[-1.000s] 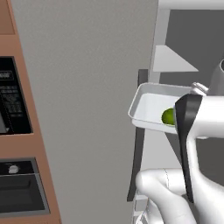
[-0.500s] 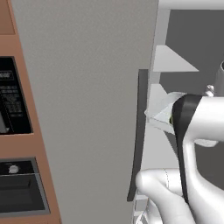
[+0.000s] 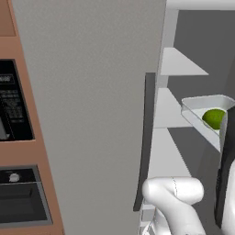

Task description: Take the avocado and lime out of the freezer and place them in the tupperware container on the counter. Then put the tupperware containing the vegetables back in the freezer.

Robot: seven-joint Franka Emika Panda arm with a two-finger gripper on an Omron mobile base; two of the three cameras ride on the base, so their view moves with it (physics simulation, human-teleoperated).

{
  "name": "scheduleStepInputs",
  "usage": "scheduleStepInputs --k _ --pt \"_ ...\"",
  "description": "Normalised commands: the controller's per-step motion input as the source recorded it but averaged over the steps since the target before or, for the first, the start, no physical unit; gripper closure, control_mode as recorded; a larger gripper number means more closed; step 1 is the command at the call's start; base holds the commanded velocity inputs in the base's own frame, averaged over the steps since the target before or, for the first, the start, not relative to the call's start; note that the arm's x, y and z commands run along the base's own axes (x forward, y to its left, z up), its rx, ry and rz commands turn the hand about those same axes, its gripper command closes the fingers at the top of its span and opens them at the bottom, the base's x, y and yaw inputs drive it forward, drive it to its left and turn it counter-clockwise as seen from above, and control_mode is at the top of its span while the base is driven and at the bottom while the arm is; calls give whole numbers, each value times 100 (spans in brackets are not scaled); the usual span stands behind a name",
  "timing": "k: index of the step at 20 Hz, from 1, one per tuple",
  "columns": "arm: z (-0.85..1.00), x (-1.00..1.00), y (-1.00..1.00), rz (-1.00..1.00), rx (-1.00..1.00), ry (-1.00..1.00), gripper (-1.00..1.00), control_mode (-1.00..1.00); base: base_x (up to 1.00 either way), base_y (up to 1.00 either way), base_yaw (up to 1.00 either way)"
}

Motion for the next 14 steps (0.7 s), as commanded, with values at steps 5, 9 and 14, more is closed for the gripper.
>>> scheduleStepInputs --k 5,9,14 --pt "17 38 9 -6 4 -8 100 -100 0 0 0" --pt "25 75 20 -9 0 -8 100 -100 0 0 0" --pt "17 80 27 -10 0 -5 100 -100 0 0 0"
